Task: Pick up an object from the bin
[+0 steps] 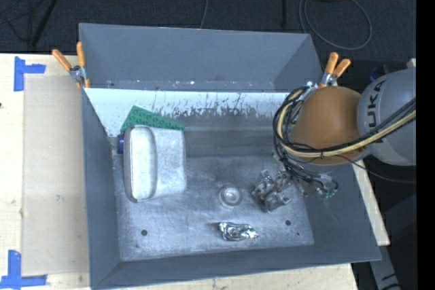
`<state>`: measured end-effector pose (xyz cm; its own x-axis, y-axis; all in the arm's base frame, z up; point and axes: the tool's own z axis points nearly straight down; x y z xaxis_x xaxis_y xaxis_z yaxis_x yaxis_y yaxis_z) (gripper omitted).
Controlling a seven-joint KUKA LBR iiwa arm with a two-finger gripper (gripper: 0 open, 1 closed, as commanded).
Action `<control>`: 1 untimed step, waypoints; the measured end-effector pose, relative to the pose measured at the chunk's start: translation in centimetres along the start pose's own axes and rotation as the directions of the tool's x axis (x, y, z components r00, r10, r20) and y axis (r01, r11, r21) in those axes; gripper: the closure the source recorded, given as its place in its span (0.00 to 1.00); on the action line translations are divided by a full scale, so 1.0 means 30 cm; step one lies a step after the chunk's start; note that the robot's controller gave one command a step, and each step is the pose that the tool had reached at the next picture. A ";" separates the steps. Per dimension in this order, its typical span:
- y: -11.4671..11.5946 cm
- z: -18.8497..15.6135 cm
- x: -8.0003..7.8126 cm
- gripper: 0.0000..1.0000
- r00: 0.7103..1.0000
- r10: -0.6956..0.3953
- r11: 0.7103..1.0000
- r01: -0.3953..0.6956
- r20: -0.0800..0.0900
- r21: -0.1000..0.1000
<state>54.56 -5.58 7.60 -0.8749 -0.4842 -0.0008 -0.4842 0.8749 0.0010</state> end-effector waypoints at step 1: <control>0.000 0.000 0.000 0.00 1.000 0.000 1.000 0.000 0.000 0.000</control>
Offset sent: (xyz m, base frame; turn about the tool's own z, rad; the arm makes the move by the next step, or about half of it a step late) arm 0.0000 0.0000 0.0000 0.0000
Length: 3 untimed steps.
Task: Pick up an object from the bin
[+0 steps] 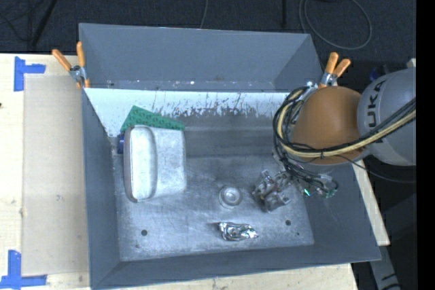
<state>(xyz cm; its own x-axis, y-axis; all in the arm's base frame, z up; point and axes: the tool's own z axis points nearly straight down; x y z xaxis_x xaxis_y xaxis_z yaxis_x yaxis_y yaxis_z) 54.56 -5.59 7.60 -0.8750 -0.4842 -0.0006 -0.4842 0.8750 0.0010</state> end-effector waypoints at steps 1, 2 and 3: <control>0.168 -0.147 0.183 0.00 0.976 -0.220 0.976 0.220 -0.004 -0.003; 0.158 -0.023 0.177 0.00 0.982 -0.188 0.982 0.188 -0.005 -0.004; 0.414 -0.013 0.040 0.00 0.991 -0.136 0.991 0.136 -0.001 -0.004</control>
Offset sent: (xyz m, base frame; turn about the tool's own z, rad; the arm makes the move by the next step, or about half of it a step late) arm -0.0712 0.0164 0.0442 -0.2222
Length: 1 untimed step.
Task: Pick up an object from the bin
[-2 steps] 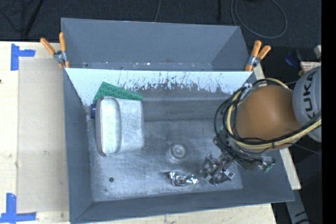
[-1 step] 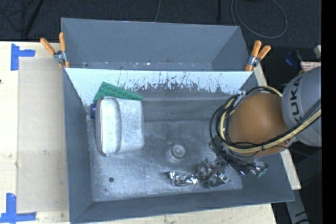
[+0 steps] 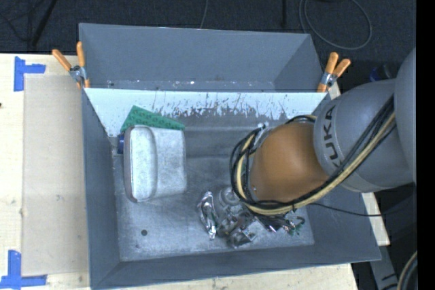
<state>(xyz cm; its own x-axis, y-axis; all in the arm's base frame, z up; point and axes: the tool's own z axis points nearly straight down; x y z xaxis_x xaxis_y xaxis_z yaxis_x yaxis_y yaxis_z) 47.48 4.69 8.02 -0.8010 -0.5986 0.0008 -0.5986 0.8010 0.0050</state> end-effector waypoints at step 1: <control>0.067 0.027 -0.146 0.00 0.985 -0.172 0.985 0.173 -0.006 0.006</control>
Offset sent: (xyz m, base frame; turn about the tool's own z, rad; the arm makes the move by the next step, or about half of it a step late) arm 0.0221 0.0439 -0.0102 -0.1762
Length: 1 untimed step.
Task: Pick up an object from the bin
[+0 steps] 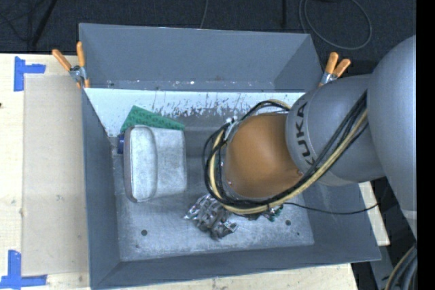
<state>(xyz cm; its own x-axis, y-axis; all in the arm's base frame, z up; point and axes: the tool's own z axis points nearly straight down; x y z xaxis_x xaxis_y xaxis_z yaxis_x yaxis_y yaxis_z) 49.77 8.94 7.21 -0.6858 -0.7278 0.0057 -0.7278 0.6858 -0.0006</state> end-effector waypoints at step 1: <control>-0.081 0.000 -0.064 0.00 0.974 -0.228 0.974 0.228 0.004 -0.005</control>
Offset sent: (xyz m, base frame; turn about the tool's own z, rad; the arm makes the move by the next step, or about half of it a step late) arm 0.0315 -0.0055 -0.0021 -0.2307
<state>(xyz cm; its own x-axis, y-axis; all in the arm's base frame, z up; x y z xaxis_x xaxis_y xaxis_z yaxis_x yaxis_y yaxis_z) 52.85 8.67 7.19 -0.5021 -0.8648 0.0019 -0.8648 0.5021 0.0061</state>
